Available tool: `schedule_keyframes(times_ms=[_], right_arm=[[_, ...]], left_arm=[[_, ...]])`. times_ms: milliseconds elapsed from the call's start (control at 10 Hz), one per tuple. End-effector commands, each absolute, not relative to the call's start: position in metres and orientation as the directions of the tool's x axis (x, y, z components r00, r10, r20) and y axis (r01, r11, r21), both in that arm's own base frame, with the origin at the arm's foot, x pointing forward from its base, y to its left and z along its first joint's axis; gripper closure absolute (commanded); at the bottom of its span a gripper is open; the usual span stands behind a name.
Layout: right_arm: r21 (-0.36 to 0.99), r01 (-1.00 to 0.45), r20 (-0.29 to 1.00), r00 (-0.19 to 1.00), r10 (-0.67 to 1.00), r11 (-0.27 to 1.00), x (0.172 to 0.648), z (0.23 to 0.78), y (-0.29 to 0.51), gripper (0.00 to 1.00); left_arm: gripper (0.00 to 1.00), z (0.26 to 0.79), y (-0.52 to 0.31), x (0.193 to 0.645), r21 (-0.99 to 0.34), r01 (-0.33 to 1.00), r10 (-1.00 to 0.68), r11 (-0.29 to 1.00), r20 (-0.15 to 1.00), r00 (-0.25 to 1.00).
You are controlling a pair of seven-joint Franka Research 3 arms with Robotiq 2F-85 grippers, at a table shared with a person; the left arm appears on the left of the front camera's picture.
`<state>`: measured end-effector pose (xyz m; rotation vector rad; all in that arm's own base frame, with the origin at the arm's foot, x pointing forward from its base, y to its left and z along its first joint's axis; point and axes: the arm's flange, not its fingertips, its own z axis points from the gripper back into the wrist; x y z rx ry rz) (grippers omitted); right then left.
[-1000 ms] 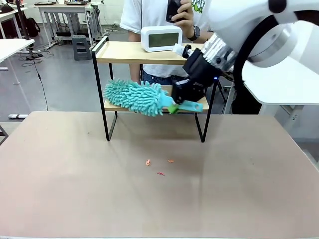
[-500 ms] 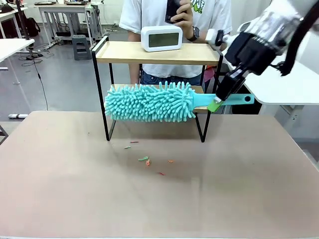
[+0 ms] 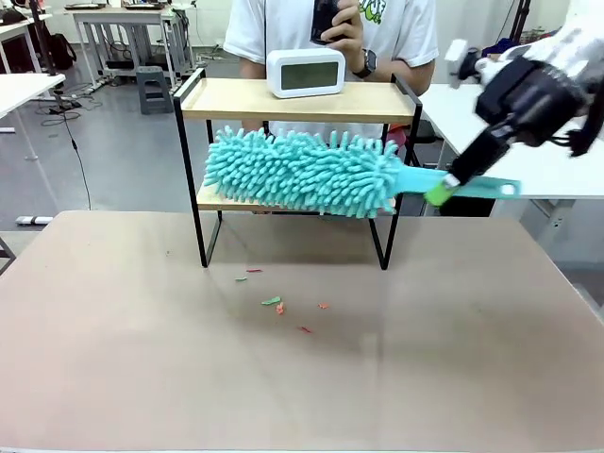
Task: Clean the shelf.
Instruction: Clean the remaining tier of the Shelf with the Duster once objects are removed.
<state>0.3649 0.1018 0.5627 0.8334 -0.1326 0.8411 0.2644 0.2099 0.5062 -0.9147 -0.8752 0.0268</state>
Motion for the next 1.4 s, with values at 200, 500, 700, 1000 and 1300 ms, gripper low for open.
schedule_keyframes(times_ms=[200, 500, 700, 1000, 1300], right_arm=[[0.585, -0.670, 0.628, 0.731, 0.268, 0.456, 0.257, 0.588, -0.024, 0.88], [0.731, -0.258, 0.527, 0.802, -0.282, 0.632, 0.206, 0.561, -0.072, 0.88], [0.800, 0.228, 0.177, 0.794, -0.581, 0.555, 0.233, 0.517, -0.076, 0.88], [0.721, -0.285, 0.490, 0.854, -0.174, 0.632, 0.208, 0.571, -0.101, 0.88], [0.721, -0.285, 0.490, 0.854, -0.174, 0.632, 0.208, 0.571, -0.101, 0.88]], left_arm=[[0.00, 0.506, 0.208, 0.265, -0.690, 0.352, 0.369, 0.632, 0.668, 0.646], [0.00, 0.506, 0.208, 0.265, -0.690, 0.352, 0.369, 0.632, 0.668, 0.646], [0.00, 0.506, 0.208, 0.265, -0.690, 0.352, 0.369, 0.632, 0.668, 0.646], [0.00, 0.506, 0.208, 0.265, -0.690, 0.352, 0.369, 0.632, 0.668, 0.646], [0.00, 0.506, 0.208, 0.265, -0.690, 0.352, 0.369, 0.632, 0.668, 0.646]])
